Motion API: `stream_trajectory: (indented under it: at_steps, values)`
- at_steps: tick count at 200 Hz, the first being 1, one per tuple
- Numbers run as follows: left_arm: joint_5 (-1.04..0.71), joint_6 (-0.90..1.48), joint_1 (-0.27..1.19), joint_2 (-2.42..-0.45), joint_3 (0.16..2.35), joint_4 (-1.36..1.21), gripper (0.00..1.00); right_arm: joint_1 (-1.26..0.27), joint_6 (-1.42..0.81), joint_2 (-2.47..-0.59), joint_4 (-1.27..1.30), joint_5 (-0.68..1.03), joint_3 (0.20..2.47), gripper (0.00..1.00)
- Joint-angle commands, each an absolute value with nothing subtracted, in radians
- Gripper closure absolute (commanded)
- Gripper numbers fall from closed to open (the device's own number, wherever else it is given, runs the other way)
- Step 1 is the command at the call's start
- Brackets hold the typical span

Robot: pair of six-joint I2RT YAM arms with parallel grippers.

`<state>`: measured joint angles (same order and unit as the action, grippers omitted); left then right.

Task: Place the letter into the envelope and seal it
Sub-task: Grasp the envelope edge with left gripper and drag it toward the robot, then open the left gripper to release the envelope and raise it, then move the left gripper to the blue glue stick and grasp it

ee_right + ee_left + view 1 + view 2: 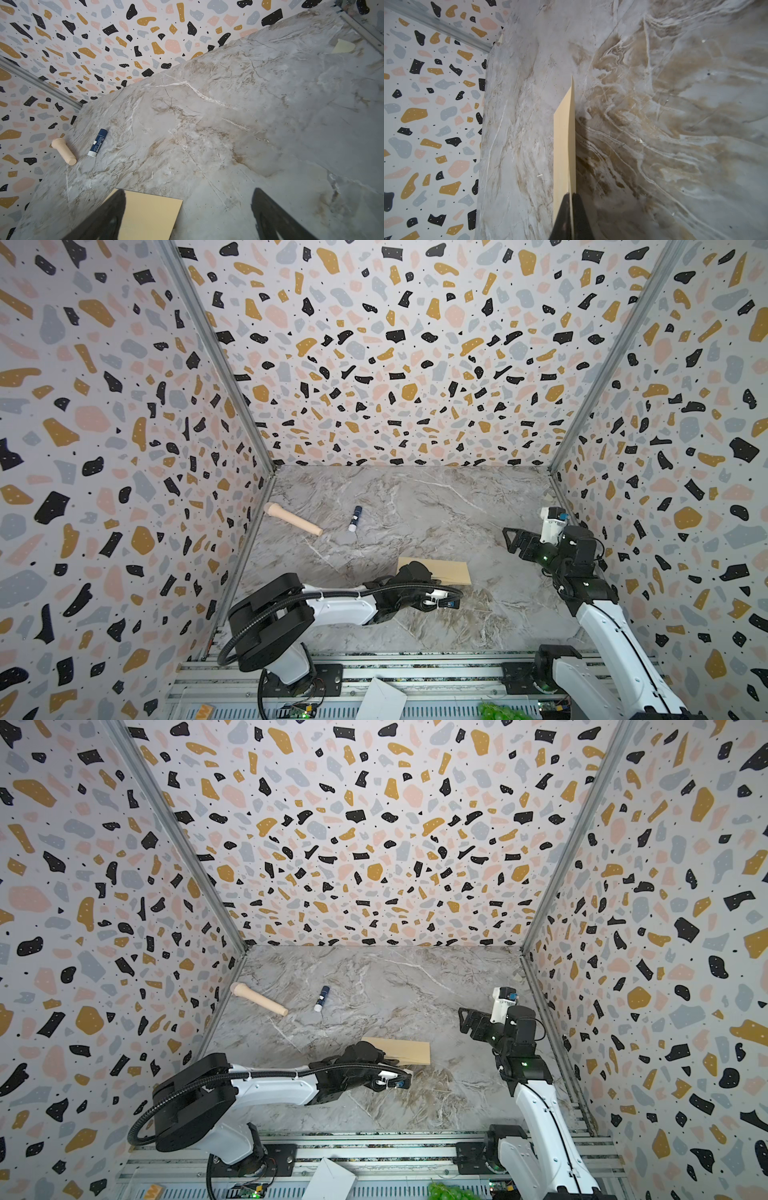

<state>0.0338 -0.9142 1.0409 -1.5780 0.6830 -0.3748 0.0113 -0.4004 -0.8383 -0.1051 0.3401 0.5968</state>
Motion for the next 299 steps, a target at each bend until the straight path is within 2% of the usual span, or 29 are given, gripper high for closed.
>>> stream_trajectory:
  at_steps: [1, 40, 61, 72, 86, 102, 124, 147, 164, 185, 205, 218, 228, 259, 299]
  values:
    - [-0.013, -0.932, 1.036, -1.613, 0.695, -0.43, 1.0, 0.014, -0.404, -0.82, -0.093, 0.365, 0.598, 0.05]
    - [-0.038, -0.895, 1.036, -1.645, 0.713, -0.401, 1.0, 0.014, -0.404, -0.825, -0.095, 0.371, 0.595, 0.05]
    - [-0.032, -0.883, 1.036, -1.65, 0.708, -0.401, 0.64, 0.015, -0.402, -0.827, -0.095, 0.373, 0.595, 0.05]
    - [-0.027, -0.865, 1.035, -1.637, 0.688, -0.438, 0.54, 0.015, -0.402, -0.828, -0.095, 0.374, 0.594, 0.05]
    - [-0.024, -0.843, 1.036, -1.609, 0.672, -0.472, 0.32, 0.014, -0.401, -0.831, -0.096, 0.376, 0.595, 0.05]
    - [-0.026, -0.795, 1.035, -1.548, 0.663, -0.506, 0.26, 0.014, -0.397, -0.834, -0.097, 0.378, 0.597, 0.05]
    - [0.06, -0.665, 1.031, -1.434, 0.658, -0.575, 0.18, 0.014, -0.39, -0.832, -0.09, 0.392, 0.598, 0.04]
    - [0.205, -0.442, 0.99, -1.327, 0.705, -0.545, 0.01, 0.012, -0.378, -0.835, -0.076, 0.434, 0.596, 0.04]
    - [0.258, -0.319, 0.933, -1.269, 0.777, -0.417, 0.0, 0.013, -0.371, -0.843, -0.062, 0.465, 0.594, 0.03]
    - [0.448, -0.165, 0.876, -1.26, 0.913, -0.178, 0.0, 0.012, -0.37, -0.857, -0.038, 0.497, 0.588, 0.03]
    - [0.449, -0.127, 0.78, -1.322, 1.066, 0.079, 0.0, 0.008, -0.374, -0.875, -0.015, 0.524, 0.583, 0.02]
    - [0.408, -0.102, 0.7, -1.388, 1.16, 0.216, 0.07, 0.005, -0.377, -0.888, -0.001, 0.535, 0.583, 0.02]
    - [0.347, -0.069, 0.625, -1.442, 1.22, 0.295, 0.08, 0.0, -0.379, -0.898, 0.006, 0.543, 0.584, 0.02]
    - [0.296, -0.016, 0.476, -1.597, 1.311, 0.381, 0.13, -0.011, -0.383, -0.918, 0.022, 0.556, 0.595, 0.02]
    - [0.286, 0.004, 0.401, -1.794, 1.363, 0.376, 0.16, -0.026, -0.385, -0.932, 0.032, 0.567, 0.61, 0.01]
